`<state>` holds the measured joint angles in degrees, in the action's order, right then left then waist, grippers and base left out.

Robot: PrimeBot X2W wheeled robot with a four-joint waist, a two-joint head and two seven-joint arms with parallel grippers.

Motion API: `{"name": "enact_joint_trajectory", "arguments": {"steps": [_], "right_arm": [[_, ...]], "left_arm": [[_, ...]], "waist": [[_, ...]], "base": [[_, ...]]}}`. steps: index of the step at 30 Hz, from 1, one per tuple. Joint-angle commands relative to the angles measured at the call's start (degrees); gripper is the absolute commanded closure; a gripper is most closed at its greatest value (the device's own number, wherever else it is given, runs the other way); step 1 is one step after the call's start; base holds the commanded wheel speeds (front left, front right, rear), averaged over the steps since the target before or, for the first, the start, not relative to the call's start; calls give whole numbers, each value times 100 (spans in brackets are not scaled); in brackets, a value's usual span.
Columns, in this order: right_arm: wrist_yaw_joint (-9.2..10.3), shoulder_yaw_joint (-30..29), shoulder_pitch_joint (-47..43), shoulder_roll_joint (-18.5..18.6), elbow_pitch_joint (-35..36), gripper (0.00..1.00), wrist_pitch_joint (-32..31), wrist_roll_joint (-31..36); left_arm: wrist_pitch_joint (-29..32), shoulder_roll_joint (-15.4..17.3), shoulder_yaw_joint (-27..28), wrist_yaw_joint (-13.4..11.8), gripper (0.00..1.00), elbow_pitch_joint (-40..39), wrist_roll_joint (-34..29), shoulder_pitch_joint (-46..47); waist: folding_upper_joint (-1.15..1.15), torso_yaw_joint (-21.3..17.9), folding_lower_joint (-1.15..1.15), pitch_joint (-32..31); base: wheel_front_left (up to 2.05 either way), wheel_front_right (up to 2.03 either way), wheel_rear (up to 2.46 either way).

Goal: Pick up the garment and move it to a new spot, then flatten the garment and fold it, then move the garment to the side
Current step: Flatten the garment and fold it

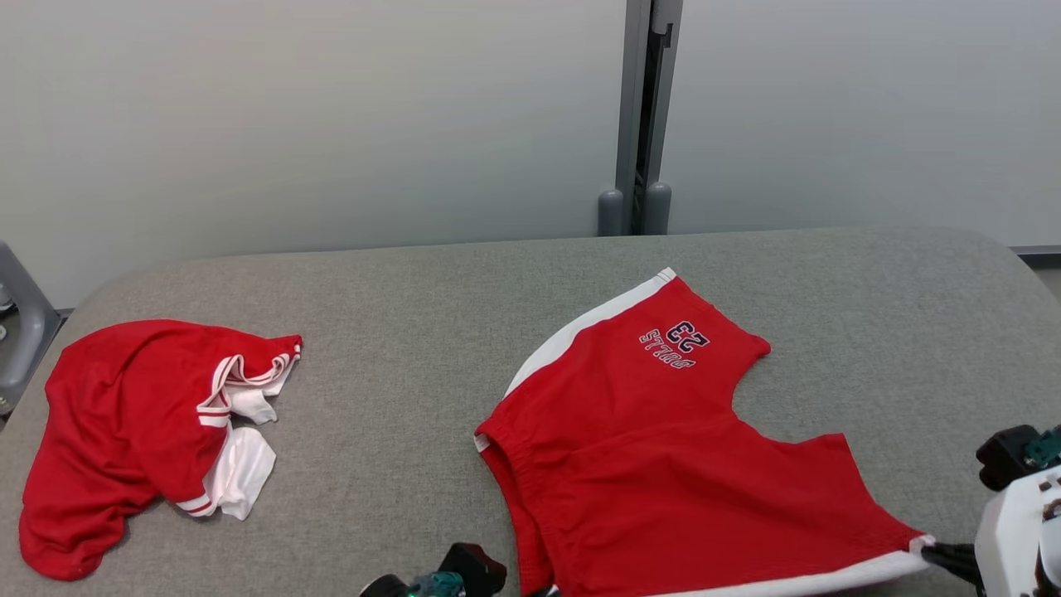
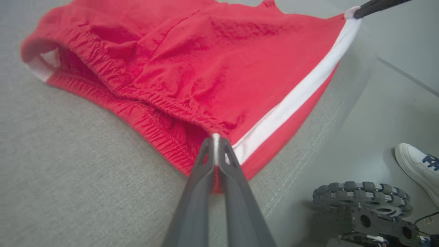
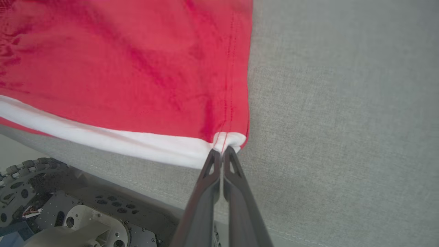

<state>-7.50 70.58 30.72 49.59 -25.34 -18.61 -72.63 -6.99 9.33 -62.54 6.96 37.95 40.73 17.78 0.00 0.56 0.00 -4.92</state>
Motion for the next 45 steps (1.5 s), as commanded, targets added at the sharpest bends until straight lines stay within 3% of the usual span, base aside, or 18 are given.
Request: {"name": "enact_joint_trajectory", "arguments": {"steps": [1,12,27,35,45], "right_arm": [[2,-58,88,38,22,100,65,2],[2,-501,850,46,-2,100,111,37],[2,-558,2216,-230,-447,100,290,497],[2,-320,2841,-380,-756,100,613,660],[2,11,3427,-607,-1222,100,1210,781]], "left_arm": [[36,76,68,-43,100,-80,59,65],[280,153,795,-105,100,-1007,852,400],[-40,-489,1376,-7,100,-786,1686,1048],[-406,-622,1365,-161,100,-224,2006,1535],[-780,-627,848,-388,100,-316,2669,1962]], "waist": [[0,24,0,39],[0,331,0,415],[0,885,0,1218],[0,1101,0,1588],[0,1280,0,2025]], "base": [[0,0,0],[0,0,0],[0,0,0],[0,0,0],[0,0,0]]}}
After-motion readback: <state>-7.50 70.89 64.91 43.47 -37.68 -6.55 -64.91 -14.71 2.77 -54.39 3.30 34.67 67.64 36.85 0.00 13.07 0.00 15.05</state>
